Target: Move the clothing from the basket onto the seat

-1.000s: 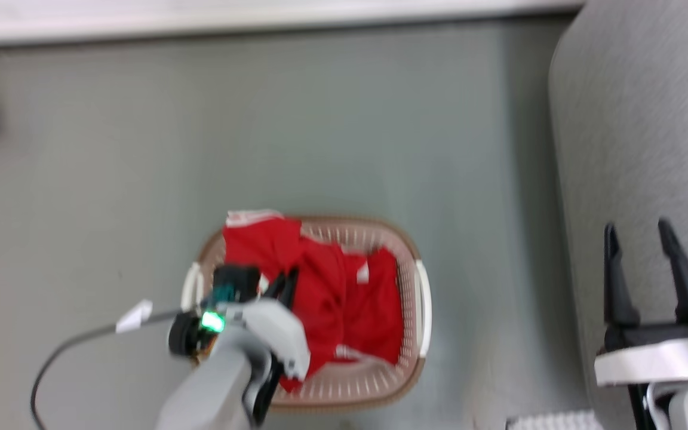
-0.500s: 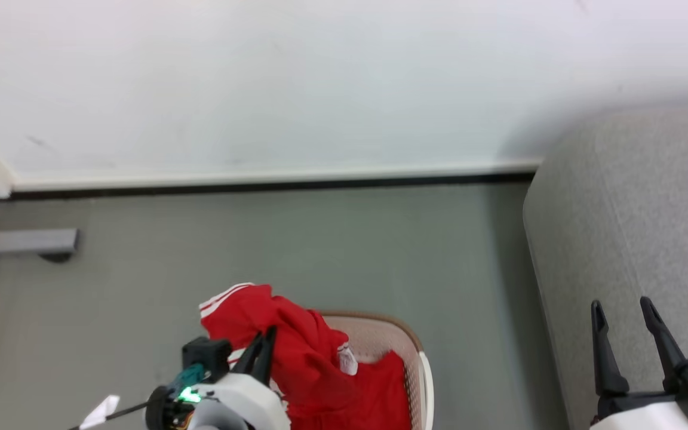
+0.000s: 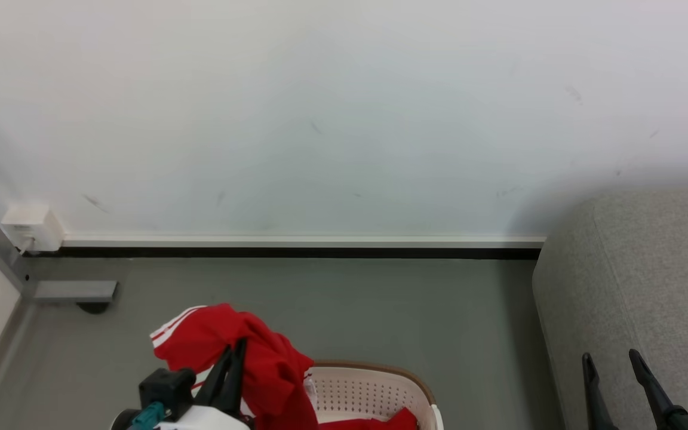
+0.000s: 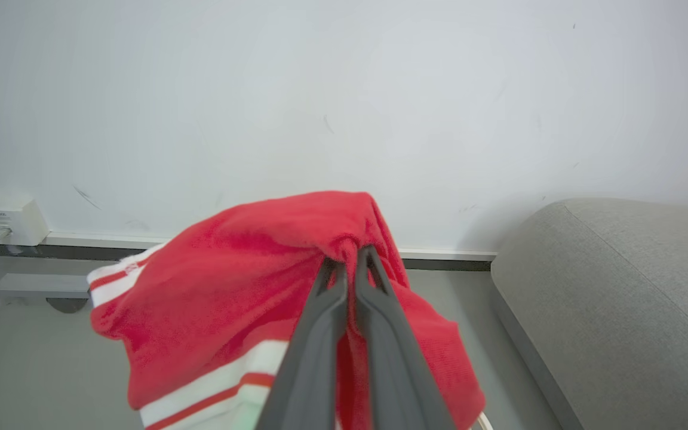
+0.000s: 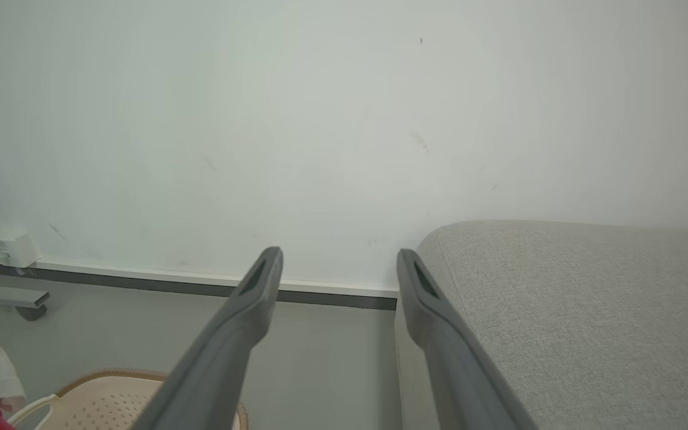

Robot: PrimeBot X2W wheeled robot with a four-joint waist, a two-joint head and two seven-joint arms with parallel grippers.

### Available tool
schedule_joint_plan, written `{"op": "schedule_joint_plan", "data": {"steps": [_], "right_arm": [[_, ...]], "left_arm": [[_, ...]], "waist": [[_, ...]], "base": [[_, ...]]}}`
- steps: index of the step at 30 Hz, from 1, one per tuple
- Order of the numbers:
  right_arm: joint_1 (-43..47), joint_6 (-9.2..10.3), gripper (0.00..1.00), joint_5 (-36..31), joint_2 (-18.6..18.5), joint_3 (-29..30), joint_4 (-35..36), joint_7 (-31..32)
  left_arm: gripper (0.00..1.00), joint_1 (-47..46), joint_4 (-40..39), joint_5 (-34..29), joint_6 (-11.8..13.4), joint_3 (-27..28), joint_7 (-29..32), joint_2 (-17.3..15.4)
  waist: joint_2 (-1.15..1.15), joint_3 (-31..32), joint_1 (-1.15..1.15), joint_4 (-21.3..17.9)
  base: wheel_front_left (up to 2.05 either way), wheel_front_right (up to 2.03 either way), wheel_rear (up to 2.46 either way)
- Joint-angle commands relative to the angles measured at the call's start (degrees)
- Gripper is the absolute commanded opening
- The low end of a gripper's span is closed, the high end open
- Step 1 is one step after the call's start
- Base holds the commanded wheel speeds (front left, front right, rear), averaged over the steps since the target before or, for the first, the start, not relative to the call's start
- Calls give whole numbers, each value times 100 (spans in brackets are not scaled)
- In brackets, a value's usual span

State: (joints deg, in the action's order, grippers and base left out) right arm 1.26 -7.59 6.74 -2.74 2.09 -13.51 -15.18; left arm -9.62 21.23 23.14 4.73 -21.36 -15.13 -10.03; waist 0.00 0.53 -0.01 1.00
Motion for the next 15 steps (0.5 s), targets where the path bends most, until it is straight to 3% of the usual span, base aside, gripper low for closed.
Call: {"op": "schedule_joint_plan", "data": {"steps": [1,15], "right_arm": [[79,18,100,53,-26,-34,-19,5],[118,18,100,87,-27,-125,39,5]], "left_arm": [[0,147,-128,-59,-56,82,-3,-63],[0,387,-433,-332,-296,457,-3,-64]], "waist": [[0,93,1,10],[0,175,1,-12]], "base": [[0,0,0],[0,0,0]]}}
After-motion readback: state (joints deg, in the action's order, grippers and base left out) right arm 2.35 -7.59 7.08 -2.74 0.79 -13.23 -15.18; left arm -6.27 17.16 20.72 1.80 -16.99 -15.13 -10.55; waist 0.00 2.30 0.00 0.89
